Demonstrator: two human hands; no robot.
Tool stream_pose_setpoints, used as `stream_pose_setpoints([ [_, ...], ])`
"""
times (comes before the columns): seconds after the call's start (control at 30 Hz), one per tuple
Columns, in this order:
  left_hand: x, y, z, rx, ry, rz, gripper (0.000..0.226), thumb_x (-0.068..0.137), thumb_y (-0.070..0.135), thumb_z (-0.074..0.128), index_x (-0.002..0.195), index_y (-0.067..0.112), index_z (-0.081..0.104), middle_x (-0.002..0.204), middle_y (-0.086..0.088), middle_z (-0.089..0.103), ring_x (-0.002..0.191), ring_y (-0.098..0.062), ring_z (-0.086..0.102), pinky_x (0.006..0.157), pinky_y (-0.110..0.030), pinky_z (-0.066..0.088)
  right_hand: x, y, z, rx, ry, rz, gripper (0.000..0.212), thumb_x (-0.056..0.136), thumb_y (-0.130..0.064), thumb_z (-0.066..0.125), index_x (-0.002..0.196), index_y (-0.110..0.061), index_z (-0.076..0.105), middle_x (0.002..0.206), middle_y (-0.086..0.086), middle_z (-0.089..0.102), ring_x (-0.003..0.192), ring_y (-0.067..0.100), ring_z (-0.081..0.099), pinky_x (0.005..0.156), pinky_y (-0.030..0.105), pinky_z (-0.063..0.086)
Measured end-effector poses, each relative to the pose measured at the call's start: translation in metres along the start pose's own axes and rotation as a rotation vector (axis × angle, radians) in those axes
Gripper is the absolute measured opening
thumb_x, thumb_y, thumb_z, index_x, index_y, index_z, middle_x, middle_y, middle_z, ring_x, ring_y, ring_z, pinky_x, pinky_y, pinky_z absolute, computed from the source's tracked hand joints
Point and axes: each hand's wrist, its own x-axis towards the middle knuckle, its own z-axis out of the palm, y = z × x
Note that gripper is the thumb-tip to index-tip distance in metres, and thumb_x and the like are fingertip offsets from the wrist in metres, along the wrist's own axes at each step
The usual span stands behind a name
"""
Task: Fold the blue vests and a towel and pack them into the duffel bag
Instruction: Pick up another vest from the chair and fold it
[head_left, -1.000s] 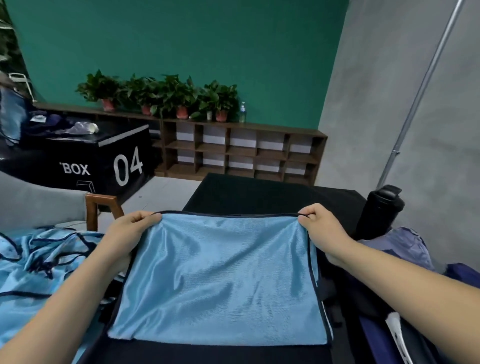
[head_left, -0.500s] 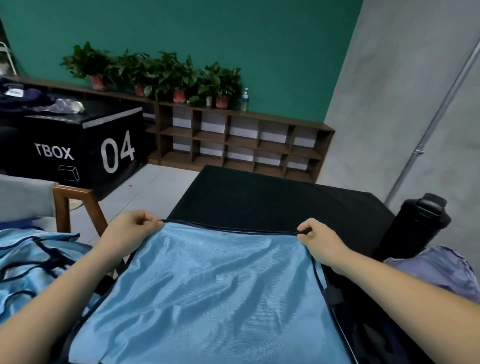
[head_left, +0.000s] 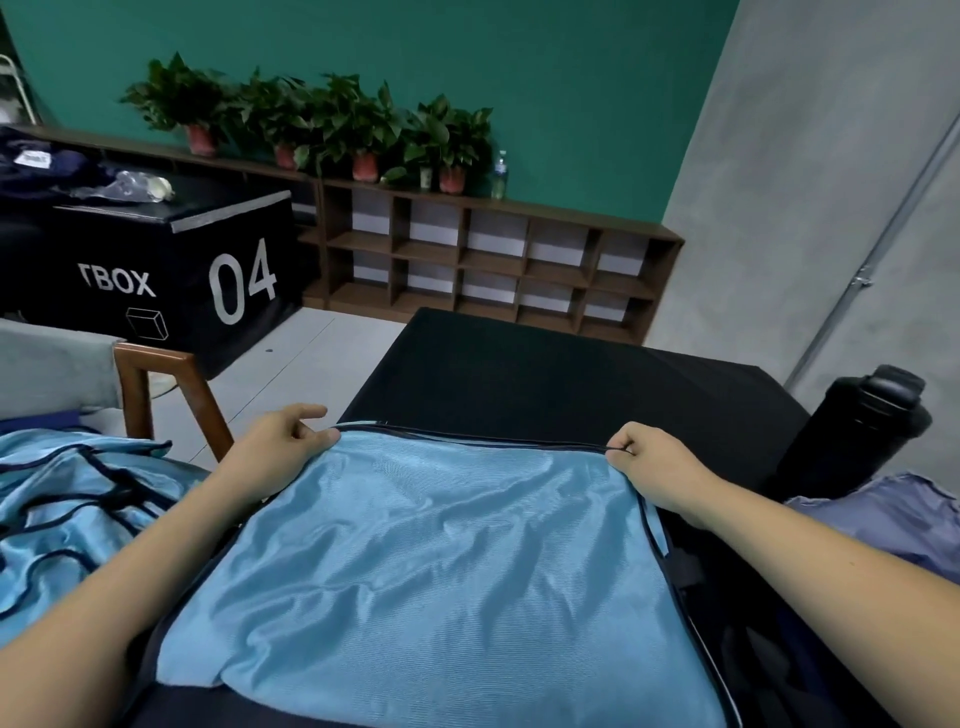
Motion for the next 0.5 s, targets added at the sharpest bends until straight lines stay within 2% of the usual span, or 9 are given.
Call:
stream_pose_setpoints([
  [0.1,-0.001,0.001,0.001,-0.014,-0.008,-0.035,0.019,0.101,0.044,0.07,0.113,0.029,0.073,0.097,-0.001,0.077,0.091,-0.015,0.07,0.072,-0.02,0.047,0.001,0.0,0.001,0.01,-0.001,0.006,0.015,0.104,-0.025,0.064,0.092,-0.015,0.067,0.091,0.003,0.071,0.082,0.02,0.063,0.071,0.033,0.05],
  [0.17,-0.001,0.002,0.004,-0.024,0.019,-0.04,0.014,0.101,0.041,0.072,0.101,0.027,0.074,0.094,-0.003,0.077,0.089,-0.019,0.07,0.072,-0.024,0.047,0.001,-0.001,0.0,0.033,-0.008,0.019,0.016,0.104,-0.025,0.065,0.093,-0.013,0.068,0.09,0.005,0.072,0.081,0.021,0.064,0.074,0.036,0.051],
  [0.3,-0.002,0.002,0.005,0.026,0.101,-0.011,0.014,0.1,0.03,0.071,0.088,0.025,0.072,0.084,0.002,0.076,0.083,-0.025,0.07,0.072,-0.035,0.052,-0.002,-0.003,0.0,0.023,0.002,0.01,0.019,0.104,-0.027,0.065,0.093,-0.012,0.066,0.084,0.003,0.07,0.074,0.018,0.06,0.068,0.032,0.049],
  [0.4,-0.003,0.002,0.001,0.065,0.128,0.05,0.017,0.1,0.029,0.071,0.083,0.026,0.071,0.091,0.004,0.072,0.079,-0.014,0.067,0.067,-0.032,0.048,-0.007,-0.005,0.001,-0.031,0.032,-0.024,0.019,0.105,-0.028,0.063,0.092,-0.015,0.067,0.087,0.002,0.072,0.077,0.017,0.063,0.067,0.03,0.048],
  [0.5,-0.006,0.013,-0.008,0.035,0.145,0.092,0.017,0.101,0.033,0.071,0.086,0.025,0.07,0.107,0.011,0.061,0.092,-0.002,0.059,0.074,-0.026,0.039,-0.012,-0.003,-0.001,-0.073,0.075,-0.07,0.018,0.106,-0.028,0.062,0.091,-0.018,0.066,0.088,0.003,0.07,0.077,0.017,0.065,0.063,0.026,0.046],
])
